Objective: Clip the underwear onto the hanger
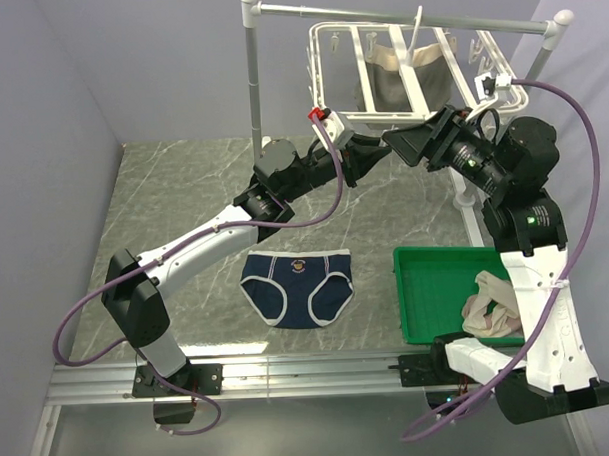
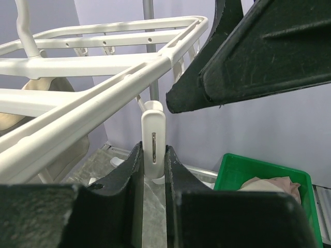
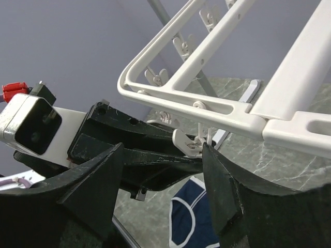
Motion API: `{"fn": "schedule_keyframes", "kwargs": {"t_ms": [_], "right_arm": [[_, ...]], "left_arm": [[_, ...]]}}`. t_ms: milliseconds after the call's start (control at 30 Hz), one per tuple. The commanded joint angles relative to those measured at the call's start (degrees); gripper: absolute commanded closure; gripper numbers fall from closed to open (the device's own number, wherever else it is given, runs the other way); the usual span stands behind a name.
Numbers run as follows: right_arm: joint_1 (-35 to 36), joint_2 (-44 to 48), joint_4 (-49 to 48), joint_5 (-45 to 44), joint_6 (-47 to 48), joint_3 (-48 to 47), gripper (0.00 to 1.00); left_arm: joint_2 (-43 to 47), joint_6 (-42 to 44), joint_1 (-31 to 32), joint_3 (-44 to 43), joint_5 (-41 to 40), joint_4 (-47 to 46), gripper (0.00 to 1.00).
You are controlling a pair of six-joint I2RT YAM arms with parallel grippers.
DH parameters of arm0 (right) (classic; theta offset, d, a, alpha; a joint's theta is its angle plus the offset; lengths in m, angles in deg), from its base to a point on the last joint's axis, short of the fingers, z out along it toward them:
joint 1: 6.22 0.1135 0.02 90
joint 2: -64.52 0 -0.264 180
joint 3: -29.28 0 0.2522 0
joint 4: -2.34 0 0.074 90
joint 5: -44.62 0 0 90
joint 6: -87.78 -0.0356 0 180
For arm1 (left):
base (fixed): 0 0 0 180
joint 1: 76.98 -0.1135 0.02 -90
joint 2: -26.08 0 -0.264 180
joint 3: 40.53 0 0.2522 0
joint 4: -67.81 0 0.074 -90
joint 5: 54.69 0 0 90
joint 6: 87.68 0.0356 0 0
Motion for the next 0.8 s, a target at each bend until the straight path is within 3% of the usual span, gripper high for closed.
{"fn": "schedule_keyframes", "kwargs": {"t_ms": [0,500,767], "right_arm": [[1.98,0.08,-1.83,-2.86,1.66,-0.16,0.31],[3.83,-0.18,3.89,-17.19,8.34,-1.22,0.32],[4.36,-1.06,1.78,-12.98,6.77,-1.13,0.32]], "left_arm": [[0.74,0.18,0.30,-2.23,0.88,-0.05,0.99],[1.09,-0.43,0.30,-2.05,0.35,0.13,0.99],[0.74,-0.26,0.30,-2.41,1.05,0.57,0.99]]}}
